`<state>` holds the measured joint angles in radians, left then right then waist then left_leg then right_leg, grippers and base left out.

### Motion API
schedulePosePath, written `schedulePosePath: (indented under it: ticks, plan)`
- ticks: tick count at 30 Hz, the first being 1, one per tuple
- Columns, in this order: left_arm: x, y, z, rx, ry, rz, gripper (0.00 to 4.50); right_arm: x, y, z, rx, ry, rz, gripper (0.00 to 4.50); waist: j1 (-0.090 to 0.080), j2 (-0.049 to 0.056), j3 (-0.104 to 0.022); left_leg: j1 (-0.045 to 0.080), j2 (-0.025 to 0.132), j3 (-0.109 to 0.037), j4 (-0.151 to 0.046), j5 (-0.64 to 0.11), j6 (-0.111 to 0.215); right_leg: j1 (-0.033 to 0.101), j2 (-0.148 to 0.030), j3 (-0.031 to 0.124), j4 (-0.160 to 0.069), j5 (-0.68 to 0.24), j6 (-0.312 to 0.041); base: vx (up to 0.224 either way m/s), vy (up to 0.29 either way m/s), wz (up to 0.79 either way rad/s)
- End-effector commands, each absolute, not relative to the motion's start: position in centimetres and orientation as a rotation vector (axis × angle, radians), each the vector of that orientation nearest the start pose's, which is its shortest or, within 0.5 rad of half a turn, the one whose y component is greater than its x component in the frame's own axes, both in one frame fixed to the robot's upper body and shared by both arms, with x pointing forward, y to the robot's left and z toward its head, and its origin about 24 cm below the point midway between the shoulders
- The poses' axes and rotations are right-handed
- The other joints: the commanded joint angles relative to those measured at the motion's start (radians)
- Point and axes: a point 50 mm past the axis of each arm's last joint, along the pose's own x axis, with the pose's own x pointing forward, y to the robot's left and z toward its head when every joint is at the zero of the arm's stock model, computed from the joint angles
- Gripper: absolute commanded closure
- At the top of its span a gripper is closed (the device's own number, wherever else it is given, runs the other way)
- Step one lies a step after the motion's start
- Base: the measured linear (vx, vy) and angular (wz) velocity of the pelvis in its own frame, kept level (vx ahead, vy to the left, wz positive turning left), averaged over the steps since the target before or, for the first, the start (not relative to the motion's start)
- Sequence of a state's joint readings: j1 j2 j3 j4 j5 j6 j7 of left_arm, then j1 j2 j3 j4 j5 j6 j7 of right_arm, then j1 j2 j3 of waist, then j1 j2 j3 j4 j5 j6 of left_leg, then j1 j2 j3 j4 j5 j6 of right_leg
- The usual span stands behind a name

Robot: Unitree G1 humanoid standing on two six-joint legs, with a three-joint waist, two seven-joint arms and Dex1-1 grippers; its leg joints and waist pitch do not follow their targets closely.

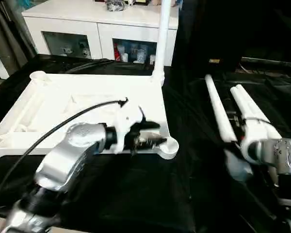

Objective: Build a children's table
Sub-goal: Pick table leg

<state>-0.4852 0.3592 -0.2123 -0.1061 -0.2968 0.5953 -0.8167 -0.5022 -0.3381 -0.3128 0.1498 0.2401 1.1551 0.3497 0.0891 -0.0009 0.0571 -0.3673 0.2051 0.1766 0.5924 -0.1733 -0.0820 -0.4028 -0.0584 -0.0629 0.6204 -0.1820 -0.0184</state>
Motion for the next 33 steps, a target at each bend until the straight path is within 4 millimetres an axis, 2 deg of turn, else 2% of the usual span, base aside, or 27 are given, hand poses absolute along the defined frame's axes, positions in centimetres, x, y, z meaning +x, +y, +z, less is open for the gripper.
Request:
schedulePosePath:
  ticks: [1,3,5,6,8,10,12,14,17,19,22,23,27,28,31,33]
  plan:
    - [30.0,9.7,14.0,0.063,0.149,-1.076,1.31,31.8,-22.5,11.4,0.251,0.396,0.230,2.64,0.005,-0.009,-0.072,0.008,0.014,0.003,-0.052,-0.136,-0.021,0.053,-0.072,0.047,-0.079,-0.230,-0.135,0.000,0.000,0.00]
    - [30.7,8.8,15.0,-0.099,0.116,-1.053,1.22,31.8,-21.2,12.8,0.265,0.211,0.352,2.64,0.006,-0.010,-0.075,0.009,0.015,0.000,-0.054,-0.129,-0.008,0.055,-0.069,0.045,-0.076,-0.219,-0.142,0.000,0.000,0.00]
    - [31.0,8.4,15.4,-0.157,0.104,-1.043,1.16,31.7,-20.6,13.3,0.292,0.168,0.397,2.64,0.007,-0.013,-0.074,0.006,0.014,0.000,-0.053,-0.116,0.014,0.057,-0.066,0.044,-0.073,-0.189,-0.154,0.000,0.000,0.00]
    - [31.0,8.4,15.4,-0.157,0.104,-1.043,0.89,31.7,-20.6,13.3,0.292,0.168,0.397,2.64,0.008,-0.012,-0.074,0.006,0.014,-0.001,-0.053,-0.111,0.018,0.057,-0.065,0.044,-0.075,-0.189,-0.154,0.000,0.000,0.00]
    - [31.9,7.9,16.0,-0.305,0.130,-0.987,0.84,31.2,-19.1,14.1,0.339,0.092,0.513,2.64,0.008,-0.014,-0.075,0.007,0.011,0.003,-0.049,-0.113,0.022,0.056,-0.063,0.043,-0.075,-0.183,-0.164,0.000,0.000,0.00]
    - [32.1,7.6,16.4,-0.366,0.136,-0.982,0.72,30.9,-18.4,14.3,0.340,0.070,0.565,2.64,0.006,-0.016,-0.075,0.003,0.011,0.001,-0.050,-0.108,0.030,0.061,-0.065,0.043,-0.074,-0.178,-0.164,0.000,0.000,0.00]
    - [32.3,7.3,16.8,-0.418,0.132,-0.978,0.48,30.6,-17.5,14.3,0.321,0.069,0.633,2.64,0.009,-0.015,-0.074,0.004,0.012,-0.002,-0.051,-0.109,0.035,0.060,-0.066,0.041,-0.080,-0.193,-0.156,0.000,0.000,0.00]
    - [32.7,6.8,17.3,-0.473,0.137,-0.972,0.44,30.2,-16.3,14.0,0.268,0.065,0.723,2.64,0.009,-0.018,-0.074,0.004,0.011,0.000,-0.051,-0.112,0.036,0.059,-0.065,0.041,-0.083,-0.206,-0.149,0.000,0.000,0.00]
    - [33.4,6.2,16.8,-0.457,0.167,-0.916,0.36,29.8,-15.1,13.9,0.231,0.063,0.807,2.64,0.009,-0.018,-0.072,0.003,0.011,-0.003,-0.052,-0.126,0.038,0.058,-0.066,0.040,-0.088,-0.247,-0.124,0.000,0.000,0.00]
    - [33.6,6.0,16.9,-0.494,0.175,-0.900,0.34,29.6,-14.6,13.9,0.216,0.063,0.838,2.64,0.010,-0.018,-0.073,0.001,0.012,-0.005,-0.054,-0.112,0.039,0.060,-0.066,0.040,-0.087,-0.238,-0.116,0.000,0.000,0.00]
    - [33.4,5.5,17.5,-0.571,0.172,-0.932,0.34,29.3,-13.7,13.6,0.184,0.075,0.890,2.64,0.011,-0.015,-0.076,0.001,0.014,-0.004,-0.052,-0.106,0.038,0.060,-0.067,0.040,-0.083,-0.207,-0.136,0.000,0.000,0.00]
    - [33.4,5.4,17.6,-0.581,0.172,-0.938,0.62,29.3,-13.6,13.5,0.180,0.077,0.896,2.64,0.013,-0.016,-0.075,0.000,0.014,-0.005,-0.052,-0.103,0.040,0.060,-0.067,0.039,-0.084,-0.197,-0.143,0.000,0.000,0.00]
    - [33.6,5.3,17.7,-0.582,0.177,-0.913,0.75,29.4,-13.1,13.2,0.154,0.079,0.906,2.64,0.014,-0.017,-0.073,0.002,0.014,-0.005,-0.053,-0.119,0.040,0.059,-0.068,0.040,-0.087,-0.224,-0.138,0.000,0.000,0.00]
    - [33.6,5.3,17.6,-0.577,0.181,-0.907,1.06,29.4,-12.9,13.2,0.148,0.080,0.910,2.64,0.015,-0.018,-0.072,0.001,0.014,-0.005,-0.053,-0.119,0.041,0.058,-0.069,0.040,-0.088,-0.227,-0.134,0.000,0.000,0.00]
    - [33.8,5.5,17.4,-0.583,0.186,-0.874,1.15,29.5,-12.6,13.1,0.135,0.082,0.914,2.64,0.017,-0.019,-0.072,0.000,0.013,-0.005,-0.053,-0.118,0.040,0.059,-0.068,0.040,-0.088,-0.236,-0.125,0.000,0.000,0.00]
    - [33.9,5.6,17.4,-0.588,0.189,-0.860,1.49,29.6,-12.5,13.1,0.128,0.081,0.914,2.64,0.017,-0.020,-0.072,0.001,0.013,-0.005,-0.053,-0.119,0.038,0.058,-0.068,0.039,-0.089,-0.242,-0.119,0.000,0.000,0.00]
